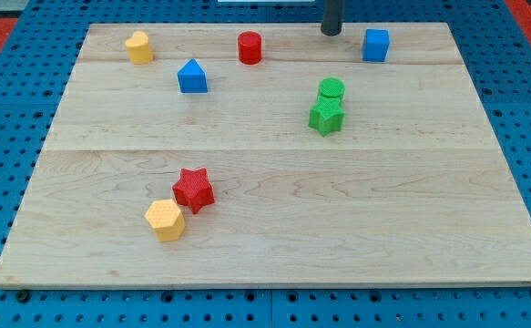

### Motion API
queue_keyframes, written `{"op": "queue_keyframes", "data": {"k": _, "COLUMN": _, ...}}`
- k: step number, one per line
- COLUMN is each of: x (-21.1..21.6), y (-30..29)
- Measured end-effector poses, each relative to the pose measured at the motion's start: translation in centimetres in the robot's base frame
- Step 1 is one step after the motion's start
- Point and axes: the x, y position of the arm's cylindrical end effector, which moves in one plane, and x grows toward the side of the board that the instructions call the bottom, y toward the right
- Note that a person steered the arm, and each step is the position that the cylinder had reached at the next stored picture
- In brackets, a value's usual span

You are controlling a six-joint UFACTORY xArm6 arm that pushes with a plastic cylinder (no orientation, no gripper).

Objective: Move the green circle to the center left

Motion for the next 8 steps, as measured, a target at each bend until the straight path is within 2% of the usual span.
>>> {"op": "queue_keyframes", "data": {"k": 2, "x": 3.1, "y": -0.4}}
{"op": "queue_keyframes", "data": {"k": 3, "x": 3.1, "y": -3.2}}
{"op": "queue_keyframes", "data": {"k": 4, "x": 5.5, "y": -3.0}}
{"op": "queue_keyframes", "data": {"k": 5, "x": 8.6, "y": 1.1}}
{"op": "queue_keyframes", "data": {"k": 6, "x": 9.7, "y": 4.7}}
{"op": "queue_keyframes", "data": {"k": 8, "x": 13.7, "y": -1.0}}
